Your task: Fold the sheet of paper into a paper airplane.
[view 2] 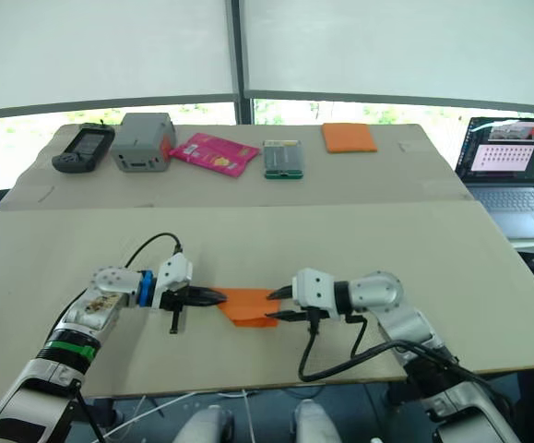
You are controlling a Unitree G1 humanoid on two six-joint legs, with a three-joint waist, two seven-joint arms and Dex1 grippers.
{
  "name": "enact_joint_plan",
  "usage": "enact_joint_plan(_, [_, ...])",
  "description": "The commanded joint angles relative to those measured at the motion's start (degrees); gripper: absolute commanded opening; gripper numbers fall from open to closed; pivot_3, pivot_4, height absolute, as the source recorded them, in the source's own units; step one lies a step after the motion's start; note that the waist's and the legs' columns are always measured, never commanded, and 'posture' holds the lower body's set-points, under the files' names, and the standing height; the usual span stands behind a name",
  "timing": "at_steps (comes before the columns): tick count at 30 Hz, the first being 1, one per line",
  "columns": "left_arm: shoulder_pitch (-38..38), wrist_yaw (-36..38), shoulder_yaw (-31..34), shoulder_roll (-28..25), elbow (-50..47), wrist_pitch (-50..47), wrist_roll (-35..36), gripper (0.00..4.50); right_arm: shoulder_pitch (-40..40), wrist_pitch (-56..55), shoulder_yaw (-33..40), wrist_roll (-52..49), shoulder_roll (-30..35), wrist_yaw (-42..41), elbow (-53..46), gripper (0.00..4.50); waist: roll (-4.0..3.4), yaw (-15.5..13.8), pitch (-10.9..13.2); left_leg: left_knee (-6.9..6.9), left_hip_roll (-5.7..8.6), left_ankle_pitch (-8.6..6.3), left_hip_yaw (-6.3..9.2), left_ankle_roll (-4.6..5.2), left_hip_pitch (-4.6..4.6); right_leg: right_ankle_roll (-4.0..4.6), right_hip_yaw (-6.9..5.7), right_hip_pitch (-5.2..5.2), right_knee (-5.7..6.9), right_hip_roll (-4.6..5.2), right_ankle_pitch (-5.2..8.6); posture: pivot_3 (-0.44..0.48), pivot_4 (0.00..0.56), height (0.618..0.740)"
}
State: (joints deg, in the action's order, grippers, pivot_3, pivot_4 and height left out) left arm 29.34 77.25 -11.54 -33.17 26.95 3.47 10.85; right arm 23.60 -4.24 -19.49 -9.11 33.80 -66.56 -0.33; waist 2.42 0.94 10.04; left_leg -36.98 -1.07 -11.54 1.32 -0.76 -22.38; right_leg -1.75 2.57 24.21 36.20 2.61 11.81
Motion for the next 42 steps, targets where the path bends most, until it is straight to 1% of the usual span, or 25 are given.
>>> enact_joint_plan(1, [-0.81,0.77,-0.53,-1.07,0.67,-0.34,-1.63,0.00,0.17,-0.03,-0.01,1.95,1.06,-0.26,-1.37,1.56,0.00,-0.01,0.00,0.00,0.00,0.00,0.00,0.00,0.00,0.00,0.00,0.00,0.00,0.00,0.00,0.000,0.150,0.740])
enact_joint_plan(6, [-1.64,0.70,-0.27,-1.20,-0.31,-0.79,-1.26,0.00,0.62,-2.33,-0.38,5.73,-0.01,1.80,1.62,1.56,0.00,0.03,0.00,0.00,0.00,0.00,-0.01,0.00,0.01,-0.01,0.00,0.00,0.00,-0.01,0.01,0.000,0.150,0.740])
enact_joint_plan(10, [-2.17,0.79,0.11,-1.57,-1.06,-1.12,-1.19,0.00,0.51,-1.13,0.69,4.35,-1.68,1.90,2.71,1.56,0.00,0.05,0.00,0.00,-0.01,0.00,-0.01,0.00,0.00,0.00,0.00,0.01,0.00,-0.01,0.00,0.000,0.150,0.740])
enact_joint_plan(13, [-2.05,0.75,0.36,-2.00,-0.88,-1.01,-1.37,0.00,1.12,0.63,1.77,2.91,-2.89,1.81,3.83,0.77,0.00,0.05,0.00,0.00,-0.01,0.00,0.00,0.00,0.01,0.00,0.00,0.00,0.00,-0.01,0.00,0.000,0.150,0.740])
enact_joint_plan(15, [-1.81,0.76,0.44,-2.07,-0.59,-0.99,-1.38,0.00,1.53,3.16,2.61,1.21,-3.47,1.20,4.58,0.10,0.00,0.00,0.00,0.00,0.00,0.00,-0.01,0.00,0.01,0.00,0.00,0.00,-0.01,-0.01,0.00,0.000,0.150,0.740])
enact_joint_plan(16, [-1.74,0.75,0.46,-2.06,-0.53,-0.98,-1.37,0.00,1.85,5.45,2.87,0.14,-3.60,0.68,4.91,0.04,0.00,0.00,0.00,0.00,-0.01,0.00,0.00,0.00,0.01,0.00,0.00,0.00,0.00,-0.01,0.00,0.000,0.150,0.740])
enact_joint_plan(20, [-1.45,0.62,0.38,-1.82,-0.18,-0.89,-1.47,0.00,4.45,15.44,3.36,-4.35,-3.95,-2.41,6.72,0.04,0.00,0.01,0.00,0.00,-0.01,0.00,0.00,0.00,0.01,0.01,0.00,0.00,0.00,-0.01,0.00,0.000,0.150,0.740])
enact_joint_plan(24, [-1.34,0.67,0.31,-1.49,-0.27,-1.43,-1.24,0.00,8.40,21.94,2.52,-6.17,-4.09,-5.98,9.96,0.04,-0.01,-0.02,0.00,0.00,-0.01,0.00,0.00,0.00,0.00,0.01,-0.01,0.00,0.00,-0.01,0.00,0.000,0.150,0.740])
enact_joint_plan(28, [-1.60,0.33,0.45,-1.32,-0.66,-1.66,-1.16,0.00,13.60,28.18,1.75,-5.80,-5.80,-6.73,15.51,0.04,-0.01,0.00,0.00,0.00,-0.01,0.00,0.01,0.00,-0.01,0.02,-0.01,0.02,0.00,-0.01,-0.01,0.000,0.150,0.740])
enact_joint_plan(31, [-2.06,0.20,0.78,-1.53,-0.92,-1.80,-1.06,0.00,16.81,27.41,-0.07,-3.37,-5.54,-9.41,20.89,0.04,-0.01,0.04,-0.01,0.00,-0.01,0.00,0.01,0.00,-0.01,0.02,-0.02,0.03,0.00,-0.01,-0.01,0.000,0.150,0.740])
enact_joint_plan(33, [-2.40,0.32,1.01,-1.66,-1.44,-2.56,-0.67,0.00,18.74,28.79,-0.46,-3.04,-5.89,-10.63,23.88,0.04,-0.02,0.04,-0.01,0.00,-0.01,0.00,0.01,0.00,-0.02,0.02,-0.02,0.03,0.00,-0.01,-0.01,0.000,0.150,0.740])
enact_joint_plan(37, [-2.93,-0.05,2.02,-1.51,-3.00,-4.40,0.52,0.00,22.88,31.26,-0.22,-2.06,-8.43,-10.10,30.72,0.04,-0.02,0.07,-0.01,0.00,-0.01,0.00,0.01,0.00,-0.03,0.10,-0.02,0.04,0.00,0.00,-0.06,0.000,0.150,0.740])
enact_joint_plan(42, [-3.44,-1.40,2.56,-1.78,-3.77,-4.32,0.03,0.00,25.02,31.18,-0.24,-0.31,-10.42,-9.69,36.17,0.04,-0.02,0.12,-0.01,0.00,-0.01,0.00,0.02,0.00,-0.05,0.17,-0.04,0.06,0.01,-0.01,-0.10,0.000,0.150,0.740])
